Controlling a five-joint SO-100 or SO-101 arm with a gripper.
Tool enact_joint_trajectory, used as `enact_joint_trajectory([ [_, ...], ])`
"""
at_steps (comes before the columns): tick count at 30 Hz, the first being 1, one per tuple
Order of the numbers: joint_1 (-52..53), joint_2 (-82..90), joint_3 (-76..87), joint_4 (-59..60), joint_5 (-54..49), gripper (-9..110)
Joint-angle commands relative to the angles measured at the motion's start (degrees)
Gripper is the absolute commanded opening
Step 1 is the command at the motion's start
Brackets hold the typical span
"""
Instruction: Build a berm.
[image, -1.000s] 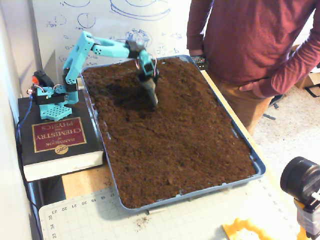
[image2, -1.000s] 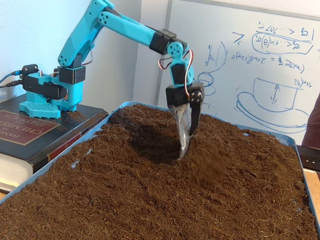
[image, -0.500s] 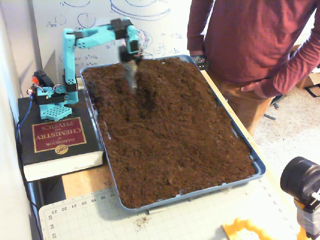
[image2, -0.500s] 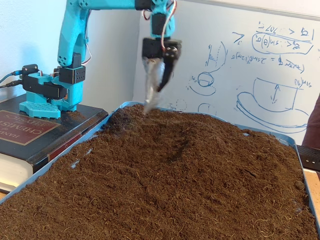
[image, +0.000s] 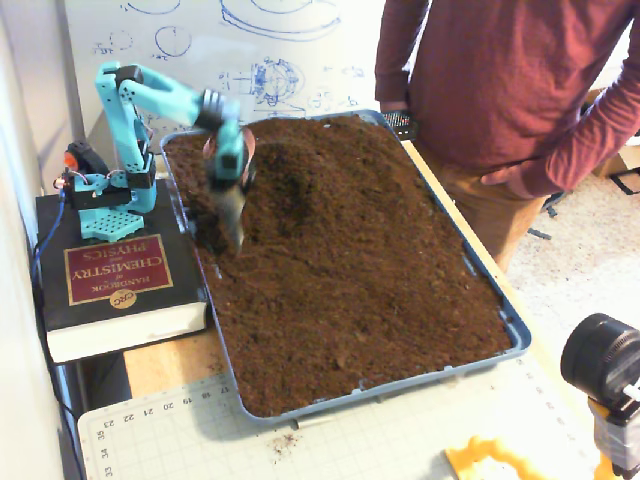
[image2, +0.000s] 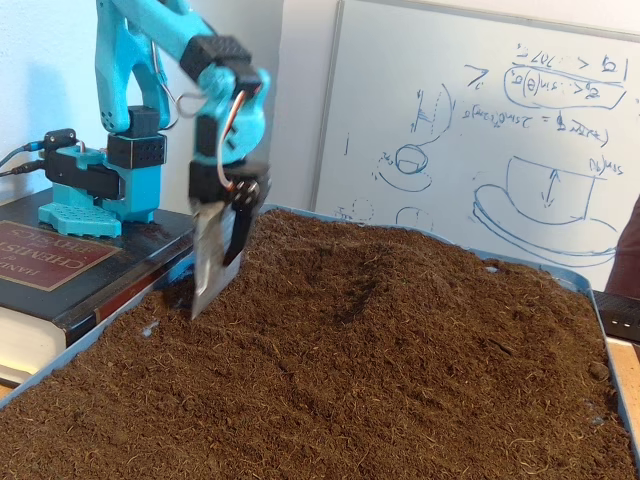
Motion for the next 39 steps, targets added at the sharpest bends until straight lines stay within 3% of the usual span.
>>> enact_joint_trajectory([
  [1,2.4,0.4,7.8,-13.7,-2.1,1],
  [7,2.2,-6.5,7.9,-24.9,-1.6,1],
  [21,-3.2,-26.8,-28.8,-26.4,0.1,0],
  [33,-12.8,-14.6,-31.7,-15.8,21.0,0],
  [39,-14.9,-7.4,-32.1,-9.1,23.1,0],
])
